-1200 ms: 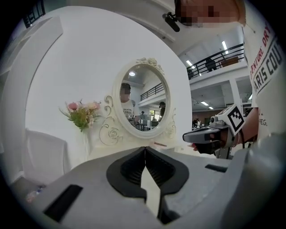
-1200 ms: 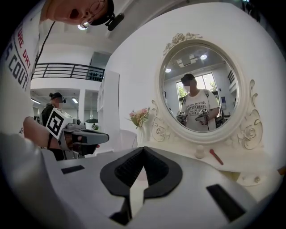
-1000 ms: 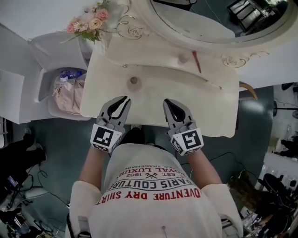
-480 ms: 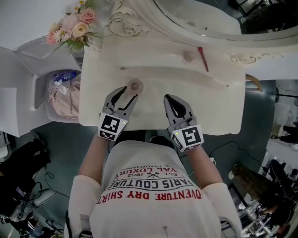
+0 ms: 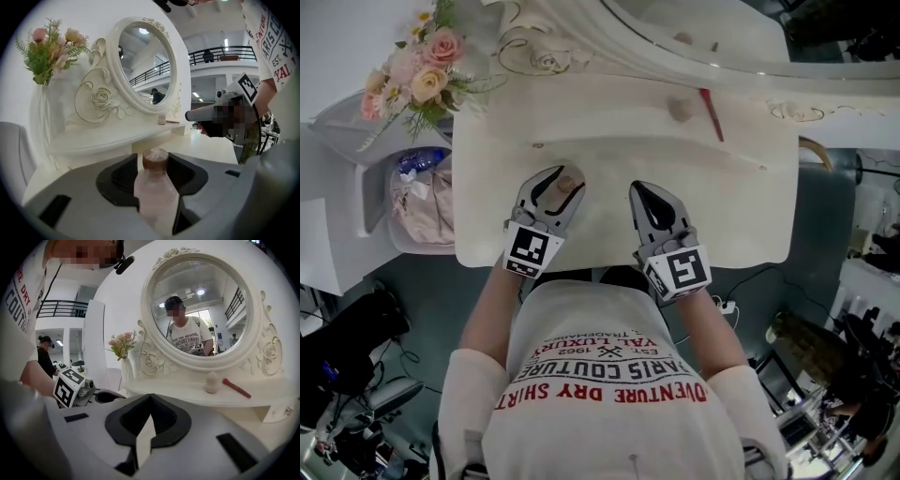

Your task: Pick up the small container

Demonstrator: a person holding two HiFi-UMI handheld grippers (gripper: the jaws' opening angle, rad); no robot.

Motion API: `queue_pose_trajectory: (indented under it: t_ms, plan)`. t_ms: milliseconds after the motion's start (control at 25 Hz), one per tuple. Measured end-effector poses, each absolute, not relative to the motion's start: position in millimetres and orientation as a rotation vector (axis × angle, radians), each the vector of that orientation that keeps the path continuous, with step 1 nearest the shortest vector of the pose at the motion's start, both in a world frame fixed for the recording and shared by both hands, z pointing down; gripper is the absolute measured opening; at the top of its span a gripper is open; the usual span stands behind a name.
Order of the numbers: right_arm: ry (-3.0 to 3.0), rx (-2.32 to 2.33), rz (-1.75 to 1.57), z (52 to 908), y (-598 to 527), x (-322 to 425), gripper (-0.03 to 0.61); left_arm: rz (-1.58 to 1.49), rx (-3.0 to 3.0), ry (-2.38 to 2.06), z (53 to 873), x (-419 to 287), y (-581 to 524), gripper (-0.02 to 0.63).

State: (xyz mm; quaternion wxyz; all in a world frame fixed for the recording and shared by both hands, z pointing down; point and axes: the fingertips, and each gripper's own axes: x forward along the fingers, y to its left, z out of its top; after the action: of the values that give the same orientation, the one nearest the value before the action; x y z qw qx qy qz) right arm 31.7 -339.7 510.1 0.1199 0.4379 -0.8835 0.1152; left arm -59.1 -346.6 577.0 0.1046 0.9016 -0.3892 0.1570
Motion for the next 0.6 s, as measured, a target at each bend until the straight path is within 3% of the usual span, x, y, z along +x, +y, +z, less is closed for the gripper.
queue_pose_trajectory:
  t_ms: [240, 600]
  plan:
    - [-2.545, 1.309, 0.347, 512.7, -345.8, 39.2, -0.002, 0.406, 2.717, -1.137, 579.8, -52.1, -351.8, 0.150]
    - [-2.514, 1.275, 0.352, 517.8, -343.3, 31.6, -0.002, 0.380, 2.756, -1.132, 578.1, -51.9, -349.3, 0.135]
